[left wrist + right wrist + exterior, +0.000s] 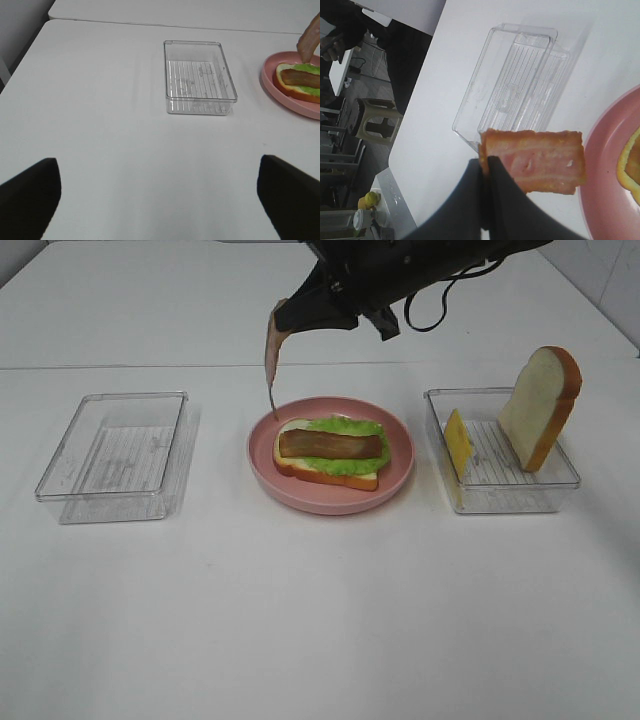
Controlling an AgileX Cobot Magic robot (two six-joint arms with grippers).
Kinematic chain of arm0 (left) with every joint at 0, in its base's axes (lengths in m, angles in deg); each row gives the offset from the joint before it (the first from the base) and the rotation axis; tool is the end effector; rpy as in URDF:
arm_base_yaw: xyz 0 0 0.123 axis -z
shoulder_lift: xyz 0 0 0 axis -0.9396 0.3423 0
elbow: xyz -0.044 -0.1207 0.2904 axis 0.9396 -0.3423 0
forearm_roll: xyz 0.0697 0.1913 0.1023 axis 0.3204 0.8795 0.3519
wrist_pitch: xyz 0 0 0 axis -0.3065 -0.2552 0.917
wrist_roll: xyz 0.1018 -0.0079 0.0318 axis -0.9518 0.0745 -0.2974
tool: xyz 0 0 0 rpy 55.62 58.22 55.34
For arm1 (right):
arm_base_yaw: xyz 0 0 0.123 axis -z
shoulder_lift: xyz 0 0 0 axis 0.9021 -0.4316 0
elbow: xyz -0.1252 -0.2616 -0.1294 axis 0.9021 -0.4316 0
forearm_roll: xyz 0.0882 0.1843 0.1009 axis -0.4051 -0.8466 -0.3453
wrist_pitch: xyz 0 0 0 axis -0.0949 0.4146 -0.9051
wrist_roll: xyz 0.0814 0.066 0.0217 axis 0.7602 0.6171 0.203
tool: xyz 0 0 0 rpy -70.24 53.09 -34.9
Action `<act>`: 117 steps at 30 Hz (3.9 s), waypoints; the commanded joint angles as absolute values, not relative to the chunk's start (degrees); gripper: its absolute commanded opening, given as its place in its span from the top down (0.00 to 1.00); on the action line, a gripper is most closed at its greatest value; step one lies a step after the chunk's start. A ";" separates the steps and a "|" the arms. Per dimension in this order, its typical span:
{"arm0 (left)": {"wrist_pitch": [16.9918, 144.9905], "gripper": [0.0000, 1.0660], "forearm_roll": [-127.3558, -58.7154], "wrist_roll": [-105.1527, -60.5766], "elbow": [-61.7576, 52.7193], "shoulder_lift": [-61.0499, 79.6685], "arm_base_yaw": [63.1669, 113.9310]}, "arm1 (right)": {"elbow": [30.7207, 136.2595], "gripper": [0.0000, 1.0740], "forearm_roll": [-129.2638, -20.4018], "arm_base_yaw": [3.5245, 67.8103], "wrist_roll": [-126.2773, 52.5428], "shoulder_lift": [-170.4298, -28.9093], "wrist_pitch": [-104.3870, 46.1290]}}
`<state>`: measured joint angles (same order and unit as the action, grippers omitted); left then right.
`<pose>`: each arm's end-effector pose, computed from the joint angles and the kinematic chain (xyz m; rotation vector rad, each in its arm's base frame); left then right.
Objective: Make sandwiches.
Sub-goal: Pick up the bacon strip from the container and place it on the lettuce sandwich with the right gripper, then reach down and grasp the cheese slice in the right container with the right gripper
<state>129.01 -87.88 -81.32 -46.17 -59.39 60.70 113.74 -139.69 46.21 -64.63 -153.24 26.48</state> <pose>-0.0416 -0.0221 0.2617 -0.1179 1.9991 -0.0677 0.4248 0.2207 0.2616 -0.3459 2.4206 1.2692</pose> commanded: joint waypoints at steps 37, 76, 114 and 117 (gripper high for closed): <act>129.06 0.06 -88.34 -81.15 -46.23 -60.65 60.47 | 113.51 1.00 -128.00 45.58 -64.11 -160.00 19.94; 129.06 0.06 -88.34 -81.15 -46.23 -60.65 60.47 | 114.26 0.30 -102.97 45.58 -51.96 -159.03 10.20; 129.06 0.06 -88.39 -81.15 -46.23 -60.65 60.47 | 121.36 0.10 -84.06 52.91 -30.31 -153.93 42.63; 129.06 0.06 -88.39 -81.15 -46.23 -60.65 60.47 | 121.36 0.10 -85.38 52.86 -30.88 -155.36 42.52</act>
<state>129.01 -87.94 -81.32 -46.17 -59.39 60.70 121.25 -84.34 52.80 -30.02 -154.50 42.06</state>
